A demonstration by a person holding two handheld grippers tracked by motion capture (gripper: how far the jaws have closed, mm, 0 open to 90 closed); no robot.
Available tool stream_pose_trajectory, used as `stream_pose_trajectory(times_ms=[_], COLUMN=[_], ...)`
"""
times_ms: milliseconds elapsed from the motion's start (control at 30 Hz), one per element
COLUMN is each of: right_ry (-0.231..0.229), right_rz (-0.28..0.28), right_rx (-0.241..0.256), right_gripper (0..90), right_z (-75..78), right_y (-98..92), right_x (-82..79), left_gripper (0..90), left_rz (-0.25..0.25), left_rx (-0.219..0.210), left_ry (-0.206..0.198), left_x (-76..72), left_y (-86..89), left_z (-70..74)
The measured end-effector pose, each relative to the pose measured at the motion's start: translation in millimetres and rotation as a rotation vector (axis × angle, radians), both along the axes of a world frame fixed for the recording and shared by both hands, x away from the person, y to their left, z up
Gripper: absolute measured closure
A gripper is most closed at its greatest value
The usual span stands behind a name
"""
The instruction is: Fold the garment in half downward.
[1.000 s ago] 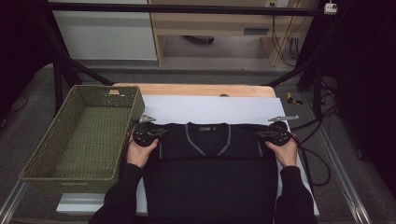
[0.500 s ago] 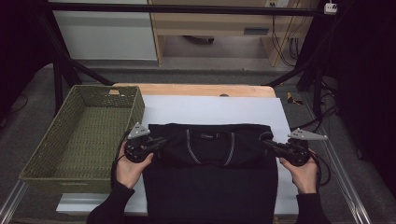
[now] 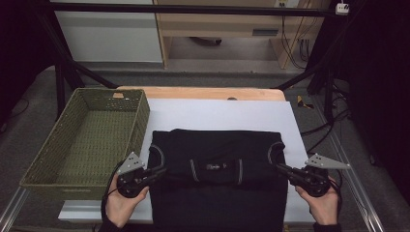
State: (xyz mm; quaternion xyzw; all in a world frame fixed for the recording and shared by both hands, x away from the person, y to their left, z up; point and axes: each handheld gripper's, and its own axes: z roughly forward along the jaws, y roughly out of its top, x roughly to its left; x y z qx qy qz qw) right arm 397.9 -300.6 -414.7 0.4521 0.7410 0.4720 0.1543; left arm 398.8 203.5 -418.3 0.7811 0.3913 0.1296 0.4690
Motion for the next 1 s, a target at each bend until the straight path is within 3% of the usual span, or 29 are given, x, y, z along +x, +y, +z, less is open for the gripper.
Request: stream_pose_trajectory(times_ms=[133,233,367,567,633,733,833,900,1000], right_ry=[0.003,0.010,0.088,0.212,0.218,0.174,0.101,0.061,0.058], right_rz=[-0.002,0.006,0.010,-0.041,-0.041,-0.044,-0.029,-0.009,0.047], right_rx=[0.025,0.024,-0.026,-0.077,-0.097,-0.104,-0.063,-0.045,-0.041], right_gripper=[82.8,82.6,82.2,80.6,78.8,69.0,58.2,53.8,52.5], right_z=[-3.3,-5.0,-20.4,-45.4,-50.5,-45.3,-32.7,-26.1,-22.4], right_y=[-6.0,-7.3,-1.2,-4.7,-3.7,-3.2,1.2,10.0,29.4], right_x=[-8.6,-14.1,-17.6,-19.5,-20.6,-22.9,-22.6,-18.5,-8.2], left_gripper=[79.0,78.8,77.6,73.7,69.8,57.6,45.1,40.6,39.2], left_rz=[-0.009,-0.015,-0.013,0.013,0.013,0.013,-0.002,-0.020,-0.050], left_rx=[-0.013,0.004,0.042,0.089,0.098,0.080,0.072,0.065,0.083], left_ry=[-0.002,0.017,0.051,0.091,0.091,0.059,0.027,0.036,0.047], left_x=[-10.3,-14.9,-19.0,-18.0,-18.4,-18.1,-14.9,-10.7,-1.1], left_y=[4.1,4.4,2.1,0.4,-1.8,-4.1,-12.4,-21.1,-37.4], left_z=[-4.8,-10.9,-26.8,-38.9,-40.5,-35.5,-27.2,-24.9,-25.3])
